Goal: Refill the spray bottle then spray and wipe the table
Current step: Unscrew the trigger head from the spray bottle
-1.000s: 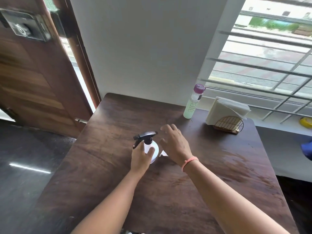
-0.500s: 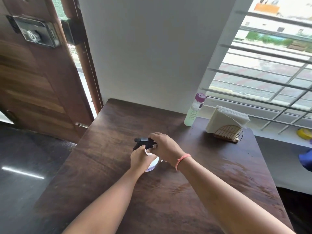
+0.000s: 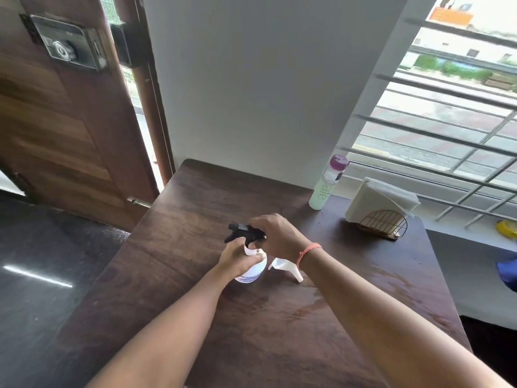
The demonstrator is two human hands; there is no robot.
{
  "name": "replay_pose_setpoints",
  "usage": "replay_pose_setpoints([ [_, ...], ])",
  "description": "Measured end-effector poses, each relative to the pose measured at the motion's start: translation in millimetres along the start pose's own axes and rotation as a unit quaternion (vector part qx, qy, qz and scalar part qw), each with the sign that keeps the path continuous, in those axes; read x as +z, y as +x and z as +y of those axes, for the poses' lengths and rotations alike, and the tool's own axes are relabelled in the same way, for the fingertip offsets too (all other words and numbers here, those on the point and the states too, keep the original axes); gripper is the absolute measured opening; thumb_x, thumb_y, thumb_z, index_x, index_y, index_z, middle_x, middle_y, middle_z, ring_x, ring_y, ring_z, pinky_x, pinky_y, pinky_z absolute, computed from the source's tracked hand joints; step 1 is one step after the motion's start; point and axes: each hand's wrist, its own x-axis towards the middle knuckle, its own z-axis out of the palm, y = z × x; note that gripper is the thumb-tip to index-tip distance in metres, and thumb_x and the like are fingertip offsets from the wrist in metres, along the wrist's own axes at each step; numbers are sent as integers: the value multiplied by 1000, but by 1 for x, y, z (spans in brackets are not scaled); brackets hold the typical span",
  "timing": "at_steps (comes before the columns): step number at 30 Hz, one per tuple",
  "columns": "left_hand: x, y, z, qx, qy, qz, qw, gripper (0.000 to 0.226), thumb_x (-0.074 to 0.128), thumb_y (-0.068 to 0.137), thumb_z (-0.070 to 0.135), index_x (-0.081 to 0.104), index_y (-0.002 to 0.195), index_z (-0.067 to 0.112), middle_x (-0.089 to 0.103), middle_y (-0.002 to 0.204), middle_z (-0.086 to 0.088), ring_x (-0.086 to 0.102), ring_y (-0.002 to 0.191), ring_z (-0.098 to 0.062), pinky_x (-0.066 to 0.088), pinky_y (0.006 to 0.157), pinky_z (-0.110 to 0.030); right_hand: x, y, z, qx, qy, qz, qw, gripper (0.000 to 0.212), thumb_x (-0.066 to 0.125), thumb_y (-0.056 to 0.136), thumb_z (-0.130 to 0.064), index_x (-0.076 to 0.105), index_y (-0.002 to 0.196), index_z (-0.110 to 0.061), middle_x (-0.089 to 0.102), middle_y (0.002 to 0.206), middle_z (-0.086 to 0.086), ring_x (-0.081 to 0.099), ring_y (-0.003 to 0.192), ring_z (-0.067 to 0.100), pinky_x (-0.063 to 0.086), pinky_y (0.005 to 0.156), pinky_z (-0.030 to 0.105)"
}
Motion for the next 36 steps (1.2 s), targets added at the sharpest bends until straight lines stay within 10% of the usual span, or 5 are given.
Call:
replay_pose_setpoints([
  [12,-19,18,-18,51,0,-177,983,18,70,71,38,57,82,32,60,87,17,58,95,-10,48,89,-32,-1,12,14,-48,9,-49,998,15,69,69,-4,59,75,-14,56,67,-7,49,62,16,42,56,31],
  [18,-23,11,-27,68,-166,7,984,57,82,53,51,58,102,37,62,109,14,58,104,-1,46,86,-21,-1,-3,27,217,172,98,956,21,77,74,-19,60,77,-7,63,69,4,53,59,18,43,55,28],
  [26,-17,-15,-37,29,-521,-51,852,74,85,58,53,58,120,20,64,113,-11,64,100,-23,54,84,-40,1,-10,40,406,521,144,737,19,73,82,-6,64,95,5,67,73,18,62,45,21,56,49,30],
  [33,-23,-14,-36,-187,-575,-136,785,74,52,82,72,68,117,9,70,100,-20,68,74,-30,57,63,-32,0,-3,39,302,521,112,791,14,70,84,1,62,93,-5,58,74,7,54,55,14,52,55,26],
  [36,-29,-9,-39,-230,-587,-234,740,93,40,81,81,65,124,3,66,108,-20,65,78,-29,57,76,-41,-1,-2,34,274,530,120,793,12,69,89,-13,59,93,-11,56,68,-2,54,51,7,48,48,22],
])
